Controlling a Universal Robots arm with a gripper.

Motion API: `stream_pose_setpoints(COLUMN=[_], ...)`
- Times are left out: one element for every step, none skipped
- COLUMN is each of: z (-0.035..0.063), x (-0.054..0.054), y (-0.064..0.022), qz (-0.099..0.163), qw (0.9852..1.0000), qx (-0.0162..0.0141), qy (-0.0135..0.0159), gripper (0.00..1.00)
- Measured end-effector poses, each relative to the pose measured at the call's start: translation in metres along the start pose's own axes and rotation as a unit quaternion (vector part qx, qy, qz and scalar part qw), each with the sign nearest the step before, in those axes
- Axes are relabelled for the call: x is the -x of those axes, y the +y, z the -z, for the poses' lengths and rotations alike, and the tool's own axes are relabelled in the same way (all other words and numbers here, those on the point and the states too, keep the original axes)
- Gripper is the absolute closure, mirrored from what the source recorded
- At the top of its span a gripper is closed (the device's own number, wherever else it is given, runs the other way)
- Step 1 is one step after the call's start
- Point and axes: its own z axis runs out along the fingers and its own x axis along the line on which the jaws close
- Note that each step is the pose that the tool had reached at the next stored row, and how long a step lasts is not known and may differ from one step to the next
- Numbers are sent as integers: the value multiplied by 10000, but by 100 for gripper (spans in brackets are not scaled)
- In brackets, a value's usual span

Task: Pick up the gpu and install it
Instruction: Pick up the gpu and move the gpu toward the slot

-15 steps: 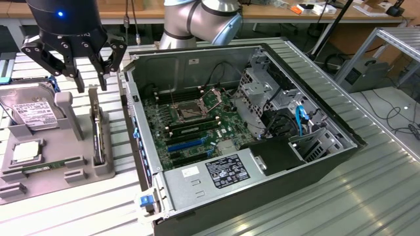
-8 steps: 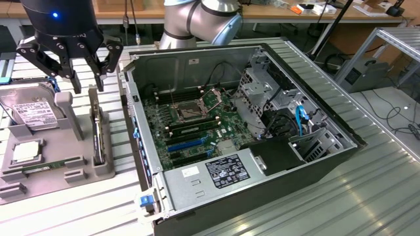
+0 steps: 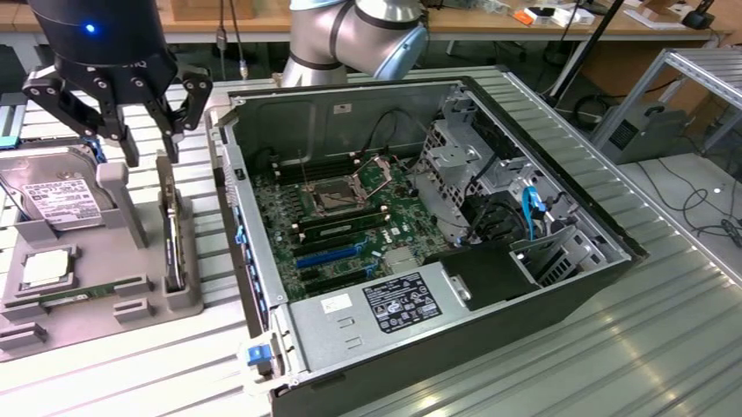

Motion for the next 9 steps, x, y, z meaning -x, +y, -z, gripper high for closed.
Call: stream_pose_setpoints(z=[-1, -3, -5, -7, -9, -10, -12, -14, -16], x=[-4, -9, -16, -25, -33, -41, -46, -55, -64], y=[0, -1, -1, -2, -3, -3, -4, -5, -5], qz=[0, 0, 0, 0, 0, 0, 0, 0, 0], qw=[10000, 10000, 10000, 10000, 10000, 10000, 10000, 10000, 10000], qx=[0, 0, 0, 0, 0, -1, 0, 0, 0], qy=[0, 0, 0, 0, 0, 0, 0, 0, 0], gripper=[58, 58, 58, 58, 58, 58, 58, 58, 58])
